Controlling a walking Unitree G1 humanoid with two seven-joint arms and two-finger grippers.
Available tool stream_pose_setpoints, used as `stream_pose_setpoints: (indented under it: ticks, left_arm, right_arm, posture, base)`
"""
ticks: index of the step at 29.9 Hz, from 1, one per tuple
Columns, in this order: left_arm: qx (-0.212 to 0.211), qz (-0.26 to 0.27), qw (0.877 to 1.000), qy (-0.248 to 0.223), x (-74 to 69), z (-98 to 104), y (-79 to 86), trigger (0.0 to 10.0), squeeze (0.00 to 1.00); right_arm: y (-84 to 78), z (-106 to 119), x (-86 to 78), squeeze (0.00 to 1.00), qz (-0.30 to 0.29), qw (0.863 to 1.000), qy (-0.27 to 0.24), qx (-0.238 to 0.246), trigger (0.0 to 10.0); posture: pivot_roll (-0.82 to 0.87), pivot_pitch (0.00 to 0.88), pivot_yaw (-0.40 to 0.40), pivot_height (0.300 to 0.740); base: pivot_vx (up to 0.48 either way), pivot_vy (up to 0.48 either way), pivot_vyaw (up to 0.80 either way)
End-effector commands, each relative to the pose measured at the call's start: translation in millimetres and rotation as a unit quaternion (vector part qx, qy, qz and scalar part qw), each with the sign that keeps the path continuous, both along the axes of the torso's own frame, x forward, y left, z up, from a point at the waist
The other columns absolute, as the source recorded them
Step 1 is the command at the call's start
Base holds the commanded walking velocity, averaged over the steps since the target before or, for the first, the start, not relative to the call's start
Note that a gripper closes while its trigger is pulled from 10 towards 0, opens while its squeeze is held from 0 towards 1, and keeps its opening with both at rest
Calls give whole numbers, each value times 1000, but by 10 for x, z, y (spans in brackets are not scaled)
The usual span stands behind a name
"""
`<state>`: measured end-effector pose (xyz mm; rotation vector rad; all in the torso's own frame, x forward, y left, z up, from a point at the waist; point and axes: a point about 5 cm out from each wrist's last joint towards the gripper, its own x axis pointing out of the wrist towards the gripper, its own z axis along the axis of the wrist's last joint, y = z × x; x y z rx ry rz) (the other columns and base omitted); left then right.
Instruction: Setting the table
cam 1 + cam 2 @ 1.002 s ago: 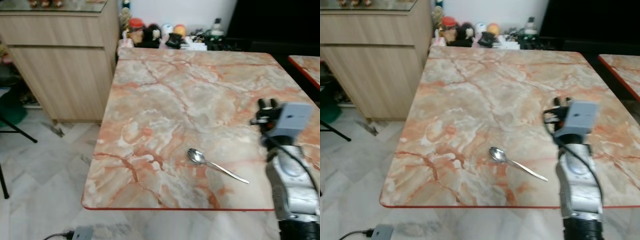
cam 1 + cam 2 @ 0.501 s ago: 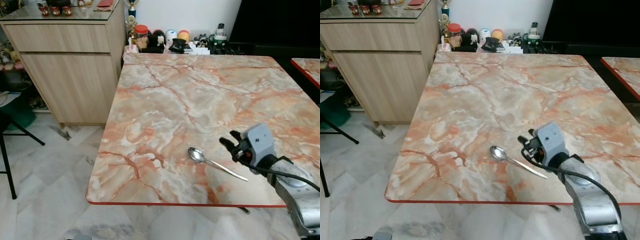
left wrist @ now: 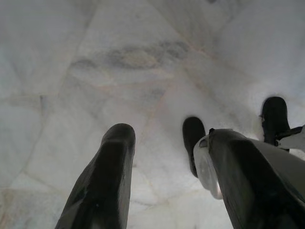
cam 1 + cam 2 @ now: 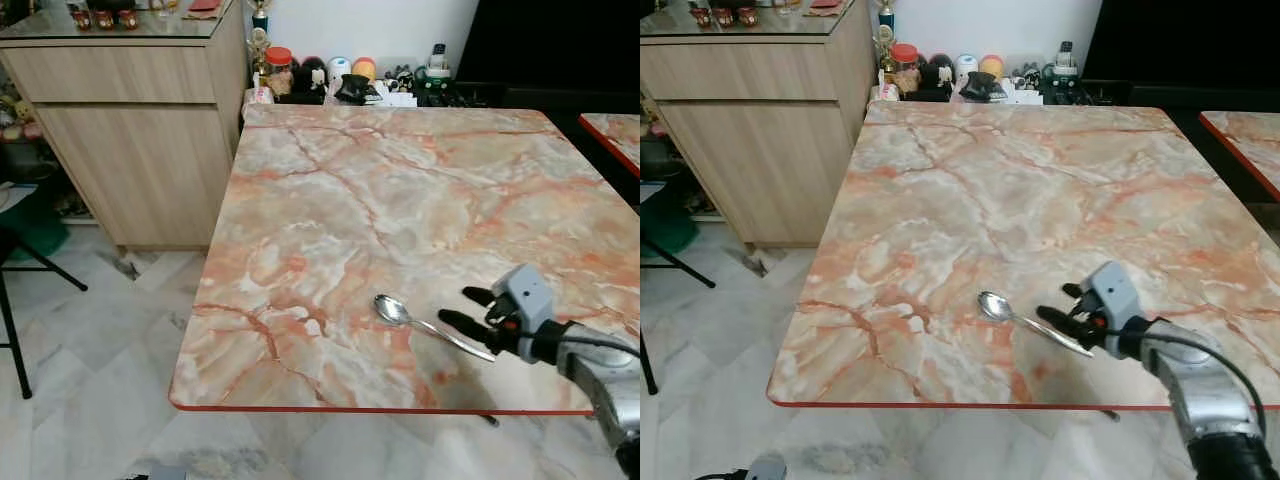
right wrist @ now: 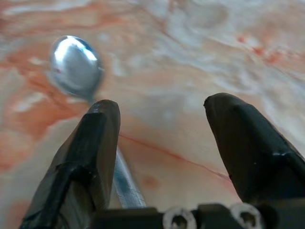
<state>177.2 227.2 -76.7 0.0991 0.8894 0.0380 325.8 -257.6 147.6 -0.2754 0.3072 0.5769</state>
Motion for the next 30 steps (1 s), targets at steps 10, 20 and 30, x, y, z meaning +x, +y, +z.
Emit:
stream_pose_setpoints:
  ticks: [10, 20, 30]
  left_arm:
    - [5, 0, 1000, 22, -112, -38, 71, 10000, 0]
    - [5, 9, 1000, 27, -165, -54, 97, 10000, 0]
    - [4, 12, 1000, 27, -174, -56, 103, 10000, 0]
  right_arm:
    - [-27, -36, 98, 0, 39, 998, -3, 55, 10000]
    - [32, -201, 56, 0, 105, 993, 43, 21, 10000]
    - [97, -308, 28, 0, 138, 988, 64, 19, 10000]
  posture:
    - [19, 135, -1, 740]
    - [39, 163, -5, 740]
    - [48, 170, -6, 740]
  base:
    - [0, 0, 0]
    - [0, 0, 0]
    - [0, 0, 0]
